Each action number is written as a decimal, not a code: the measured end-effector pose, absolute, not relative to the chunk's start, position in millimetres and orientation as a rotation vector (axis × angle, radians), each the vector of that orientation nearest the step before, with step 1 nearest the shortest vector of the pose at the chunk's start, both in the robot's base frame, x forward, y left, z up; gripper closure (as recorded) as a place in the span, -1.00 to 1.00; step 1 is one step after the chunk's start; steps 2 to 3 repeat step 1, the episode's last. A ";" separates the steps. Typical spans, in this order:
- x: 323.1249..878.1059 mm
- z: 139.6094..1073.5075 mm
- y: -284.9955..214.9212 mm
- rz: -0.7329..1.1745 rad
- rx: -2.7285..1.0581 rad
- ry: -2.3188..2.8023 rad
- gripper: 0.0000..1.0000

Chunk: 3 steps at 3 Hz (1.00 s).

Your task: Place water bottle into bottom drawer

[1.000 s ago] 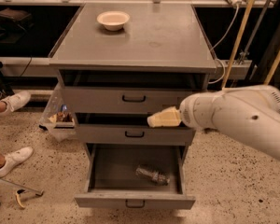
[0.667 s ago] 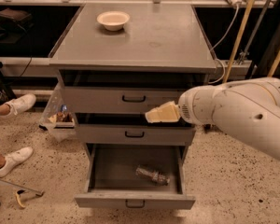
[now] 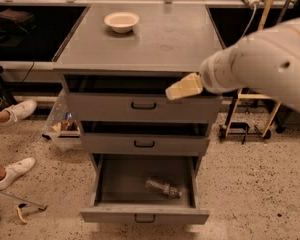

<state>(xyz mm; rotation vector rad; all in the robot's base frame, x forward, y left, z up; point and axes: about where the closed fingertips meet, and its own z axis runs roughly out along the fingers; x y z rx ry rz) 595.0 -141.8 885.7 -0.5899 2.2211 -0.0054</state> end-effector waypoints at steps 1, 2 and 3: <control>601.4 918.0 -149.8 -0.023 -0.564 2.225 -1.00; 601.4 918.0 -149.8 -0.023 -0.564 2.225 -1.00; 601.4 918.0 -149.8 -0.023 -0.564 2.225 -1.00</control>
Offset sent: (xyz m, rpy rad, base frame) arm 0.0000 0.0000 0.0000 0.0000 0.0000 0.0000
